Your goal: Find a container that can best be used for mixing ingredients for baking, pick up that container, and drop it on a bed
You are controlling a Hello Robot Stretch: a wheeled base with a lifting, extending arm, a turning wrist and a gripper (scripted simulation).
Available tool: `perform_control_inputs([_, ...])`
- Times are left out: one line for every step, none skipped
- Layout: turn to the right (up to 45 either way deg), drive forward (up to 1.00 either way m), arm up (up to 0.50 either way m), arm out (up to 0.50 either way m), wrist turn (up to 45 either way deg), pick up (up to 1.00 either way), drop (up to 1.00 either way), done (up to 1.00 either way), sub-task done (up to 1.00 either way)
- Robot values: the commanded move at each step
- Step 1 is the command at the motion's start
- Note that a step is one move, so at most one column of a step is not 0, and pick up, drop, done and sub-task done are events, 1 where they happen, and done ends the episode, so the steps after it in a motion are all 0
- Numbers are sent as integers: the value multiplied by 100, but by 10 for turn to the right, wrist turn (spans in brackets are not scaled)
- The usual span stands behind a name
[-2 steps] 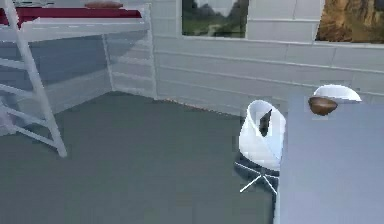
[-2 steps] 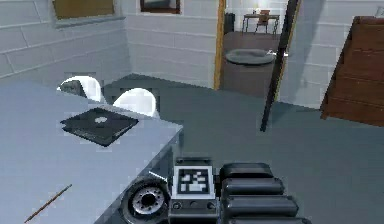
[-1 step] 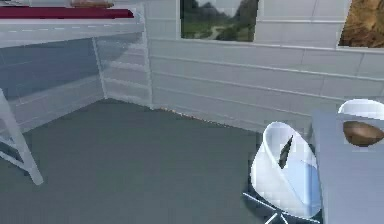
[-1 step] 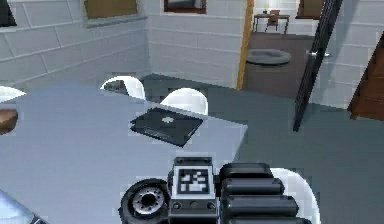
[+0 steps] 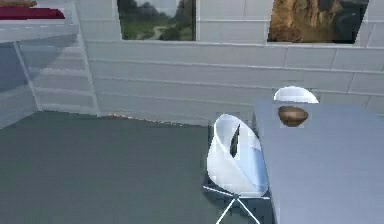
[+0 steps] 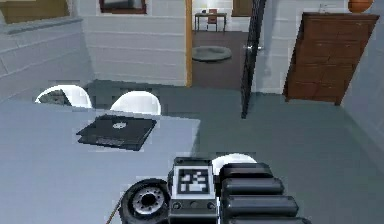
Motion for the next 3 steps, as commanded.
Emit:
perform_control_inputs([0,70,0,0,0,0,0,0,0])
perform_control_inputs([-360,0,0,0,0,0,0,0,0])
perform_control_inputs([0,0,0,46,0,0,0,0,0])
